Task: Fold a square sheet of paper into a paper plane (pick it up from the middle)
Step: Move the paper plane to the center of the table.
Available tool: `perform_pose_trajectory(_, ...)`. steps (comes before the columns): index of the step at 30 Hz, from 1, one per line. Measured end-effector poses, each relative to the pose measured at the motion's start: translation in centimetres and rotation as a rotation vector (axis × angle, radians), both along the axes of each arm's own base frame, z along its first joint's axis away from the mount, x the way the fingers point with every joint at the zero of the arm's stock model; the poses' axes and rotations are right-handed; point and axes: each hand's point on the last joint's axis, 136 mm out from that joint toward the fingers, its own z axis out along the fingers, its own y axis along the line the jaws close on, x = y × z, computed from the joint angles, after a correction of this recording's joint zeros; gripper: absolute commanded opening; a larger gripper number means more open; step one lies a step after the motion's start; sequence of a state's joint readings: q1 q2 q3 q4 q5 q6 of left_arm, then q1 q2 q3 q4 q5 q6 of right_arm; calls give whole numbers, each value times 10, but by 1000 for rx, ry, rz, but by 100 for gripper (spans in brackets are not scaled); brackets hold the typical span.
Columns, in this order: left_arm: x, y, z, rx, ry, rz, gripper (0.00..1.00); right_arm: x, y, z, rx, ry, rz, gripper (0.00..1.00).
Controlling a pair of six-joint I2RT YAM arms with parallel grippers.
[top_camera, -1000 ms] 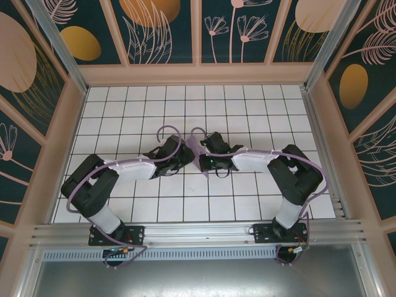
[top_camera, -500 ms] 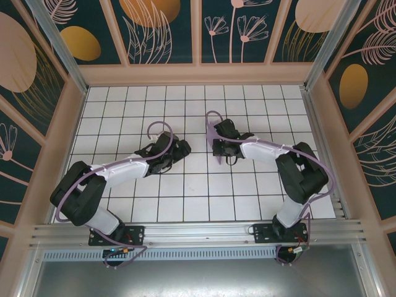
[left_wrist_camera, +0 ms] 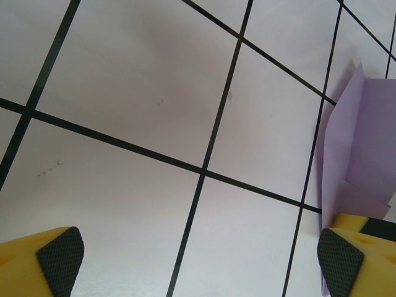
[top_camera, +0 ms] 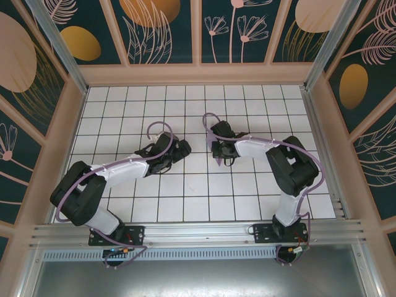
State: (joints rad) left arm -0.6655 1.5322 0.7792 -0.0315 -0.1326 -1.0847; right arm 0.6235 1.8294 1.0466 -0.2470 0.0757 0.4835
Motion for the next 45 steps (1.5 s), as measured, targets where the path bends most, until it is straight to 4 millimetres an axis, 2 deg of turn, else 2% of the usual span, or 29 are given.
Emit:
perform_pose_trajectory(12, -3, 3, -5, 10, 11, 1, 98, 7, 3, 0, -13, -27, -23, 10)
perform_pose_trajectory(15, -3, 4, -5, 15, 10, 5, 98, 20, 10, 6, -14, -49, -17, 6)
perform_pose_trajectory(19, -2, 6, -5, 18, 12, 9, 98, 50, 25, 17, -4, -98, -9, 4)
perform_pose_trajectory(24, -2, 7, -6, 23, 13, 10, 99, 71, 32, 18, -9, -122, -5, 3)
perform_pose_trajectory(31, -2, 9, -7, 29, 15, 10, 99, 82, 25, 5, -32, -111, -28, 6)
perform_pose_trajectory(38, -2, 13, -9, 46, 14, 6, 99, 83, 25, 3, -32, -111, -27, 10)
perform_pose_trajectory(42, 2, 21, -1, 71, -22, 16, 99, 84, 26, 5, -35, -110, -24, 18)
perform_pose_trajectory(45, 10, 34, 11, 101, -65, 41, 99, 88, 27, 15, -37, -112, -20, 25)
